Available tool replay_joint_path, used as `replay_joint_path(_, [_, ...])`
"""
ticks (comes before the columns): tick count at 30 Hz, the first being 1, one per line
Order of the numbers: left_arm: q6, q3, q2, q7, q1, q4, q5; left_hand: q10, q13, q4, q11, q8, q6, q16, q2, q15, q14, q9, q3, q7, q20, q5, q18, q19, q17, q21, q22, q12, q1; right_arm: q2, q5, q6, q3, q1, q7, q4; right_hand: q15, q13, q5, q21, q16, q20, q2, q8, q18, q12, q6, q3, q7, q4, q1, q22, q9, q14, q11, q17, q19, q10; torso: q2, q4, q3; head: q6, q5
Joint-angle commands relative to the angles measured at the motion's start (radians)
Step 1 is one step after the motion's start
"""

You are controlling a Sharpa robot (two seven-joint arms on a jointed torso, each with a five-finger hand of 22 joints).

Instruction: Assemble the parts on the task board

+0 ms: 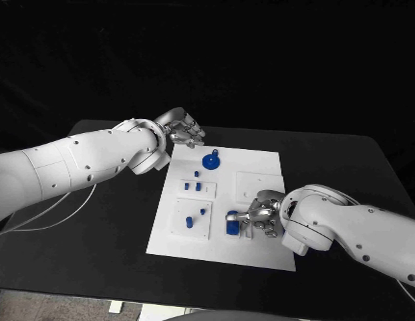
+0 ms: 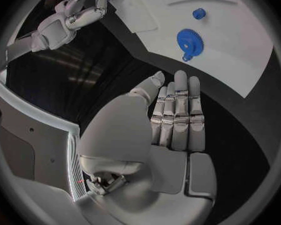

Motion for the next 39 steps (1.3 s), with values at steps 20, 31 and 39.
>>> replay_joint_path(20, [0.008, 0.001, -0.002, 0.003, 0.001, 0.003, 0.001, -0.009, 0.0, 0.006, -0.001, 0.0, -0.007, 0.004, -0.007, 0.007, -0.002, 0.001, 0.0, 0.001, 0.001, -0.003, -0.009, 0.006, 0.002, 0.0, -0.004, -0.001, 0.003, -0.051, 0.01, -0.037, -0.006, -0.007, 0.082, 0.043, -0.01, 0.005, -0.003, 0.002, -0.005, -0.006, -0.037, -0.004, -0.008, 0.005, -0.008, 0.019, -0.001, -0.011, 0.034, 0.024, -0.002, -0.002, 0.0, -0.001, 0.056, -0.008, 0.0, -0.0001, 0.0013, 0.004, -0.008])
replay_joint_path(31, [0.008, 0.0, -0.004, 0.002, 0.001, 0.004, 0.001, -0.009, 0.0, 0.007, -0.001, 0.0, -0.007, 0.004, -0.007, 0.007, -0.002, 0.001, 0.0, 0.002, 0.001, -0.002, -0.009, 0.006, 0.002, 0.0, -0.003, -0.001, 0.002, -0.087, 0.011, -0.003, -0.003, -0.007, 0.108, 0.074, -0.01, 0.006, -0.008, 0.008, -0.003, -0.007, -0.06, -0.004, -0.009, 0.006, -0.007, 0.032, -0.001, 0.006, 0.077, 0.025, -0.002, -0.002, 0.0, 0.002, 0.056, -0.007, 0.001, -0.0004, 0.0002, 0.005, -0.012])
replay_joint_path(39, [0.01, 0.0, -0.004, 0.001, 0.001, 0.005, 0.001, -0.009, 0.0, 0.008, -0.001, 0.0, -0.007, 0.004, -0.006, 0.007, -0.002, 0.001, 0.0, 0.002, 0.001, -0.002, -0.01, 0.006, 0.002, 0.0, -0.003, -0.001, 0.002, -0.087, -0.011, 0.031, -0.003, -0.007, 0.102, 0.079, -0.009, 0.006, 0.005, 0.009, 0.001, -0.006, -0.047, -0.004, -0.009, 0.006, -0.002, 0.041, -0.002, -0.042, 0.1, 0.027, -0.004, -0.001, 0.0, 0.008, 0.055, -0.005, 0.001, 0.0006, -0.0006, 0.002, -0.013])
